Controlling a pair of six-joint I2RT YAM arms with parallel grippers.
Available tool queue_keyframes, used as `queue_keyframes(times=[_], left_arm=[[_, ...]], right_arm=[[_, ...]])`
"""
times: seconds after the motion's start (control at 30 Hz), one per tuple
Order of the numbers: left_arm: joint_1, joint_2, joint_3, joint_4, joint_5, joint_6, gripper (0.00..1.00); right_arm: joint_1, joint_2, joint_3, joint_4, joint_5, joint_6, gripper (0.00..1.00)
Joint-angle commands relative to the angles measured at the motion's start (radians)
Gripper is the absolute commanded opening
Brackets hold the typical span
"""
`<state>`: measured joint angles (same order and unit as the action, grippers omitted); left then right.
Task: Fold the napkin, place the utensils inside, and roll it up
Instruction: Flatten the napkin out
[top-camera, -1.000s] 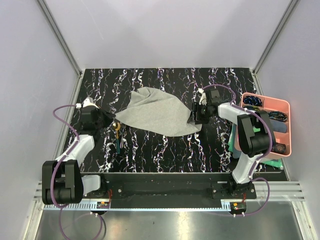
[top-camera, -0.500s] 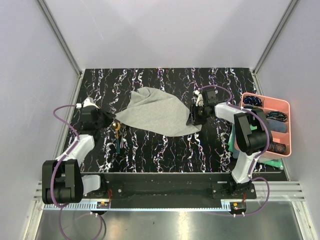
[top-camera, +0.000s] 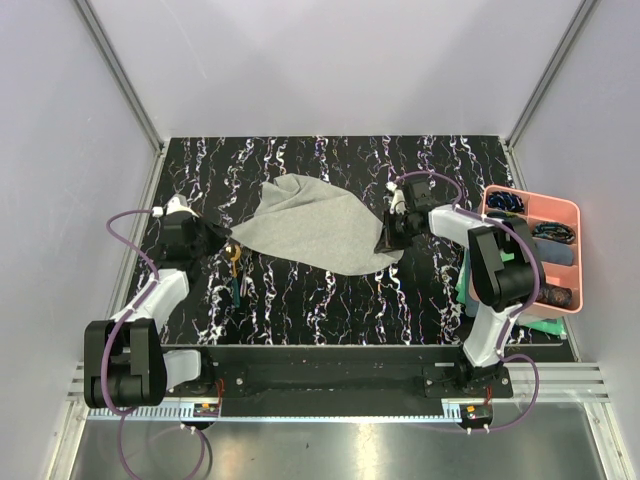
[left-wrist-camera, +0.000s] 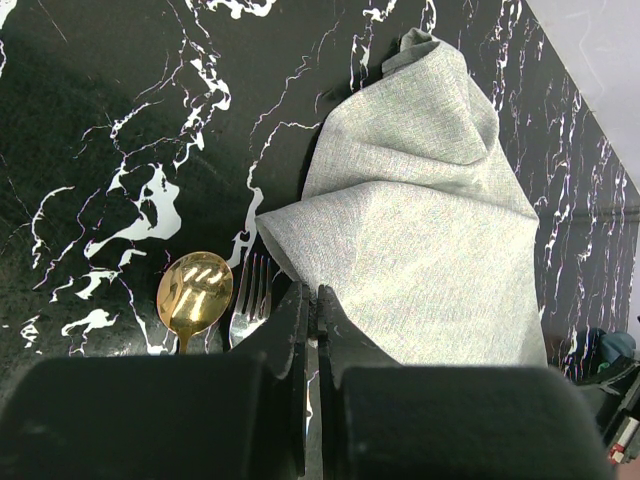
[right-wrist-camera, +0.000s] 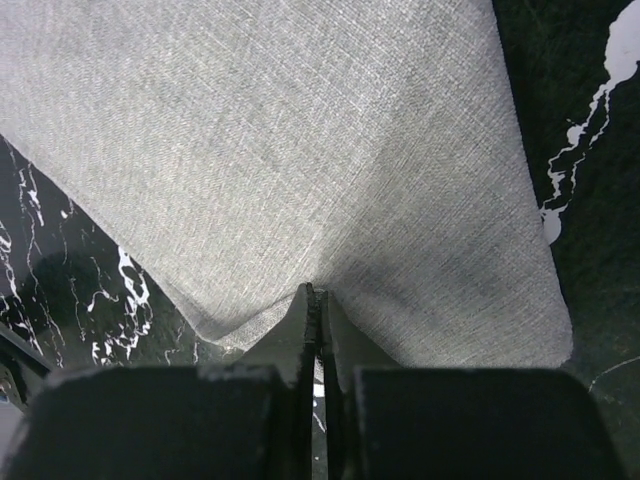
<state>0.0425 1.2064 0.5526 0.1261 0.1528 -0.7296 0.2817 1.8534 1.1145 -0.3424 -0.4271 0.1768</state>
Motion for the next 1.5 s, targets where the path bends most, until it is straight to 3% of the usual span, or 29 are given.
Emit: queue_keyframes(times=[0.0,0.3,0.47,0.67,1.0,1.3,1.47], left_arm=[[0.0,-0.031,0.047,0.015,0.022,0.019,0.0],[0.0,-0.14,0.176,-0.106,0.045,0.038,0.0],[0.0,-0.235,0.334,-0.216,0.09,0.13,0.0],[-0.001,-0.33,0.544,-0.397,0.128,0.217,0.0],[-0.001,-0.381,0.837,-0.534,0.152,0.231,0.0],[-0.001,-0.168,0.924,-0.526,0.169,0.237,0.0],[-0.001,-0.157,0.934,-0.479,0.194,0.233,0.0]], right_arm=[[0.01,-0.126,0.016,-0.006,-0.027,0.01,0.0],[0.008,-0.477,0.096,-0.038,0.091,0.047,0.0],[0.011,-0.678,0.178,-0.061,0.18,0.015,0.0],[0.01,-0.807,0.33,-0.122,0.251,-0.022,0.0],[0.01,-0.853,0.527,-0.153,0.293,-0.043,0.0],[0.01,-0.711,0.522,-0.124,0.406,-0.1,0.0],[0.01,-0.73,0.524,-0.104,0.377,-0.089,0.0]])
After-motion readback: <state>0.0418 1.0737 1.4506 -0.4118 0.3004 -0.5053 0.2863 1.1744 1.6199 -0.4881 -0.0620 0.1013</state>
